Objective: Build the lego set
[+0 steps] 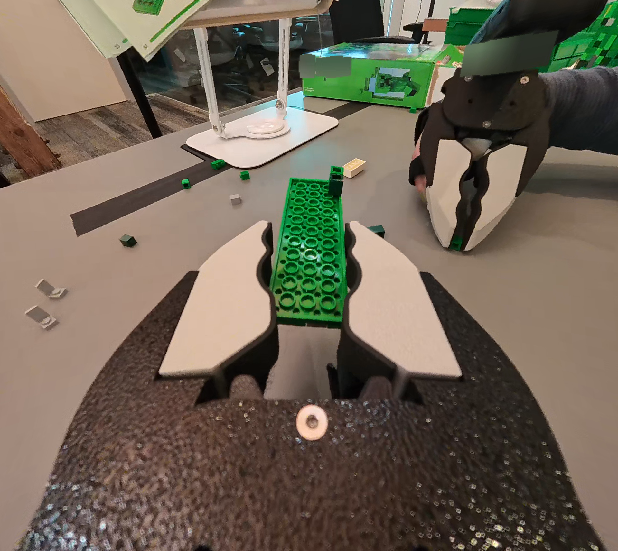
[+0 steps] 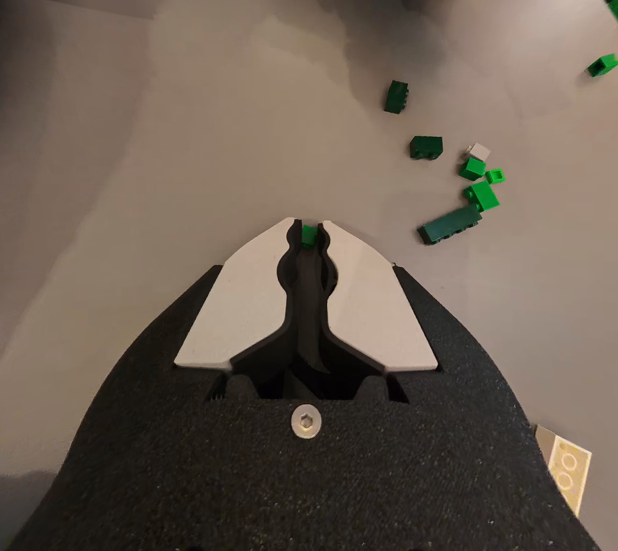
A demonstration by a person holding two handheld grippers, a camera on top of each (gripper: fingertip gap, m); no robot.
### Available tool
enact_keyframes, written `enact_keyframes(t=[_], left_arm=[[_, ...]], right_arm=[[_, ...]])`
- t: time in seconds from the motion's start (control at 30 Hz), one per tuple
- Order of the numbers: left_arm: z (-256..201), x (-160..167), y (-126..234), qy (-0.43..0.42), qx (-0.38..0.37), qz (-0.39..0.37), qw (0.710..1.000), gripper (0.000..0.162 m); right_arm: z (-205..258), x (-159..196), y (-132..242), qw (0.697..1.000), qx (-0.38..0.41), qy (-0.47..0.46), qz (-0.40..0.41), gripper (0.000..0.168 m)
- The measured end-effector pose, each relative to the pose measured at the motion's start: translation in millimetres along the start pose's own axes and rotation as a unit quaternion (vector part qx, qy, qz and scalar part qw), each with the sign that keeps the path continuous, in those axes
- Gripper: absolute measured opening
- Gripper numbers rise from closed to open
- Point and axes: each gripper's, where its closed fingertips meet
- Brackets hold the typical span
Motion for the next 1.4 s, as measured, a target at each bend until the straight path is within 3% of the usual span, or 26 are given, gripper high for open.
enact_keyframes(t=[0.23,0.33,0.47,0.67,0.87,1.07,1.1,1.23,1.33,1.4], left_arm=[[0,0,0,0.001,0.001,0.000,1.000,0.040],[0,1,0,0.002,0.002,0.002,1.000,0.040],[0,1,0,0.003,0.002,0.003,1.000,0.040],[-1,1,0,0.004,0.005,0.002,1.000,0.040],[-1,1,0,0.005,0.007,0.004,1.000,0.040],[-1,0,1,0.008,0.010,0.002,1.000,0.040],[-1,0,1,0.008,0.011,0.002,1.000,0.040],[-4,1,1,0.010,0.022,0.003,1.000,0.040],[-18,-2,-1,0.028,0.069,-0.005,0.997,0.040],[-34,-7,-2,0.046,0.121,-0.021,0.991,0.040]], right_arm=[[-2,-4,17,0.996,0.057,-0.033,0.052,0.025],[0,4,30,0.982,0.086,-0.072,0.153,0.030],[5,2,31,0.965,0.085,-0.045,0.242,0.028],[-1,-5,22,0.970,0.117,-0.095,0.190,0.019],[3,0,18,0.948,0.139,-0.105,0.265,0.018],[-1,6,8,0.943,0.127,-0.099,0.292,0.015],[-1,10,8,0.941,0.125,-0.101,0.298,0.008],[-7,0,14,0.956,0.137,-0.107,0.237,0.008],[-29,-53,26,0.980,0.176,-0.089,0.034,0.008],[-36,-101,40,0.972,0.185,-0.054,-0.132,0.008]])
Point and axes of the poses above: each gripper's, where its closed fingertips meet, y back along the fingers, x out of its underside, z = x × y across the jaws, and after that the axes turned 10 degrees about -z, right-handed
